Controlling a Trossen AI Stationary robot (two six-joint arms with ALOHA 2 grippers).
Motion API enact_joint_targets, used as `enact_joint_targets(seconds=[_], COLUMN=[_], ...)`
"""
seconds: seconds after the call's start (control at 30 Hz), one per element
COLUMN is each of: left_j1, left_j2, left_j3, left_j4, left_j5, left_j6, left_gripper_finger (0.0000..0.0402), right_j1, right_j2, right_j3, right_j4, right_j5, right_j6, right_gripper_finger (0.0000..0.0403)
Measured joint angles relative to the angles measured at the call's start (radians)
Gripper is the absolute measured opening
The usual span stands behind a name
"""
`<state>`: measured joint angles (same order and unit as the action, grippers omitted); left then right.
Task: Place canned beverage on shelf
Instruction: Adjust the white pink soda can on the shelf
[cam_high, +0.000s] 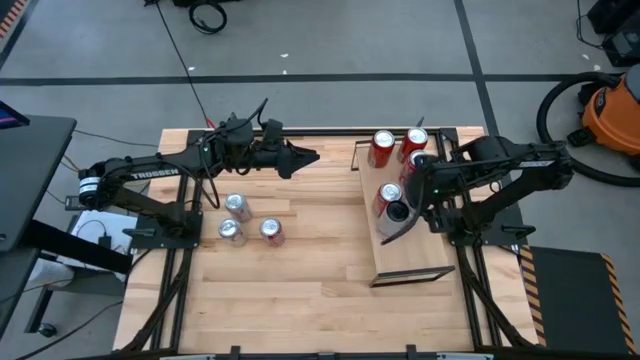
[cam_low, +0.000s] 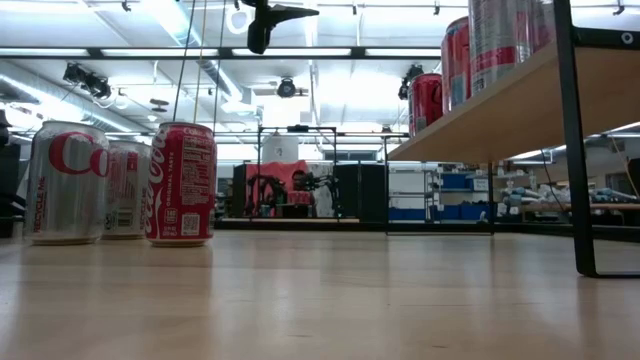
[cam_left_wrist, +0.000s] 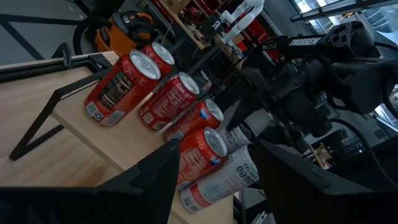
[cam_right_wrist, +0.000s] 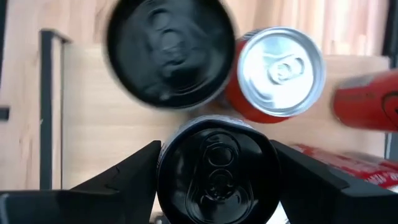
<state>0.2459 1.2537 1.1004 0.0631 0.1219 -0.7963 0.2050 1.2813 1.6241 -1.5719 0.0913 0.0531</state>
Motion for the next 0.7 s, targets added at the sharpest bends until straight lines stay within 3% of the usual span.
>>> enact_joint_targets(seconds=[0.37,0.7], left_j1=[0.000,-0.001], left_j2=[0.000,0.000], left_j3=[0.000,0.000], left_j4=[0.000,0.000], left_j5=[0.000,0.000], left_j6=[-0.023,-0.023], left_gripper_finger=[0.0217,0.0217], right_j1=[0.000,0.002], right_j2=[-0.004,-0.068], right_j3=[0.000,-0.002], right_j4=[0.002,-0.003], right_j5=[-0.037,-0.036], right_j6=[-0.288,-0.338], right_gripper_finger=[0.0280,0.0281])
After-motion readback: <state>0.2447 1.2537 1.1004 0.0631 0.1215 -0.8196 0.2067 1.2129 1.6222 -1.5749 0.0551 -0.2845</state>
